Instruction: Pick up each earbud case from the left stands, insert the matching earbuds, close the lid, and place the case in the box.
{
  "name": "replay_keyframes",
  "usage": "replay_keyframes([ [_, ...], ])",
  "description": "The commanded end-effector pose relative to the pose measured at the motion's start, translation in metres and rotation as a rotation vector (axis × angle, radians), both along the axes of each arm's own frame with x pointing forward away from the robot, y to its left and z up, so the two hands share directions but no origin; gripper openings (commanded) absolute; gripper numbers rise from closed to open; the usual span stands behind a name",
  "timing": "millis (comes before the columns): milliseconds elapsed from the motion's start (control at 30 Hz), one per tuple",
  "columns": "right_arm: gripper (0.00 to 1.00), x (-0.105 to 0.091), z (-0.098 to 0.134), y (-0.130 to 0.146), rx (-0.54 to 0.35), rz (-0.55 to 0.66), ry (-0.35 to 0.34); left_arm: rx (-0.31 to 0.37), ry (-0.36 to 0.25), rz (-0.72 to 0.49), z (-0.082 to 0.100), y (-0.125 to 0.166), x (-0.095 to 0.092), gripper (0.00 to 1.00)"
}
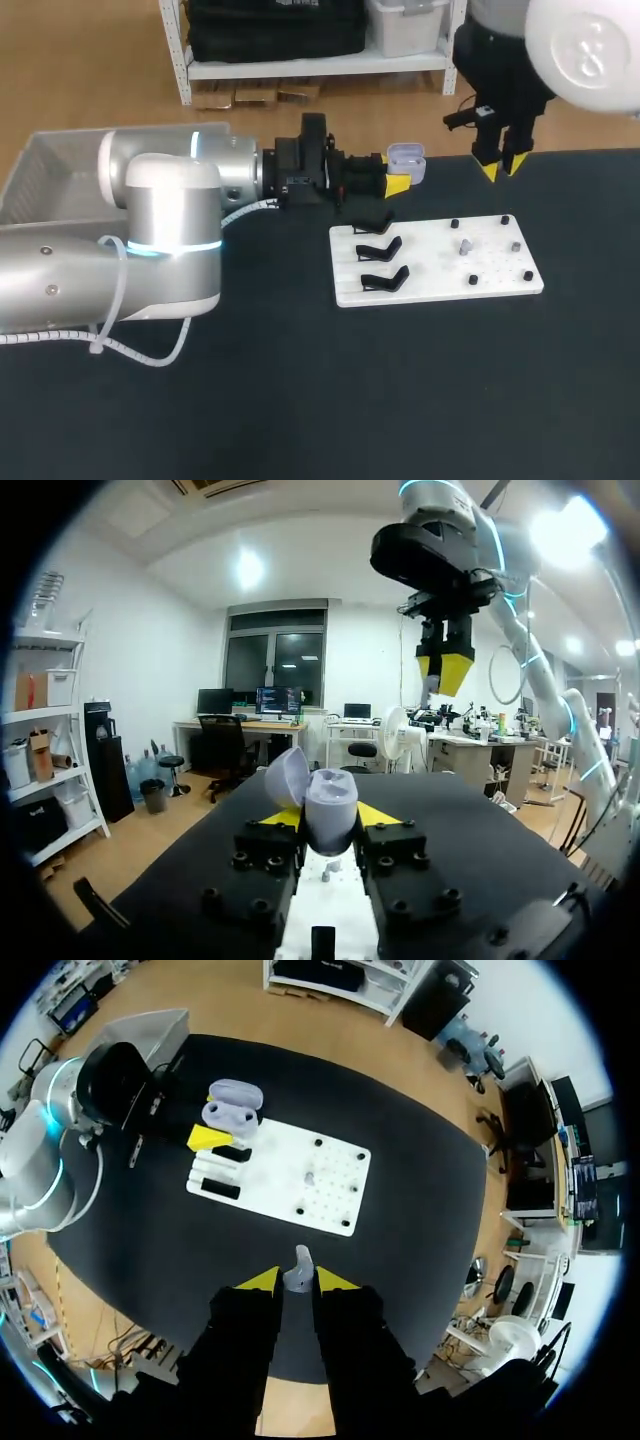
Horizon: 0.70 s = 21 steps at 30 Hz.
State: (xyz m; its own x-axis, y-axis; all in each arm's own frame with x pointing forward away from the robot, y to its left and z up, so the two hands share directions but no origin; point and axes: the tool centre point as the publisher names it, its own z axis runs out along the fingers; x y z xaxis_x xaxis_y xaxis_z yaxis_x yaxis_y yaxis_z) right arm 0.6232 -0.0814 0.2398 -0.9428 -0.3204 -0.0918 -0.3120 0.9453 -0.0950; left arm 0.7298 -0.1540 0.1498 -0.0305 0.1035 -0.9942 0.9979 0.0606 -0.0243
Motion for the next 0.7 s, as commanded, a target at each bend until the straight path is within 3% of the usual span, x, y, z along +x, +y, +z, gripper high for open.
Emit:
replay_keyframes([
  [33,0.0,-0.007,-0.001,-0.004,0.014,0.003,-0.039,-0.004,-0.002,0.0,-0.001,0.0,0.0,0.0],
  [133,0.0,-0.007,-0.001,-0.004,0.014,0.003,-0.039,-0.004,-0.002,0.0,-0.001,0.0,0.0,0.0],
  [167,0.0,-0.004,0.003,0.005,0.074,-0.131,-0.054,-0.004,-0.002,0.0,-0.001,0.0,0.0,0.0],
  [233,0.0,-0.002,0.009,0.016,0.008,-0.33,-0.052,-0.004,-0.002,0.0,-0.001,0.0,0.0,0.0],
  [300,0.0,-0.001,0.01,0.025,0.039,-0.494,-0.045,-0.004,-0.002,0.0,-0.001,0.0,0.0,0.0],
  [333,0.0,-0.001,0.012,0.031,0.095,-0.519,-0.054,-0.004,-0.002,0.0,-0.001,0.0,0.0,0.0],
  [433,0.0,-0.001,0.012,0.043,0.046,-0.699,0.004,-0.004,-0.002,0.0,-0.001,0.0,0.0,0.0],
  [600,0.0,-0.002,0.011,0.052,0.025,-0.893,0.012,-0.004,-0.002,0.0,-0.001,0.0,0.0,0.0],
  [700,0.0,0.0,0.008,0.052,0.079,-0.965,0.037,-0.004,-0.002,0.0,-0.001,0.0,0.0,0.0],
])
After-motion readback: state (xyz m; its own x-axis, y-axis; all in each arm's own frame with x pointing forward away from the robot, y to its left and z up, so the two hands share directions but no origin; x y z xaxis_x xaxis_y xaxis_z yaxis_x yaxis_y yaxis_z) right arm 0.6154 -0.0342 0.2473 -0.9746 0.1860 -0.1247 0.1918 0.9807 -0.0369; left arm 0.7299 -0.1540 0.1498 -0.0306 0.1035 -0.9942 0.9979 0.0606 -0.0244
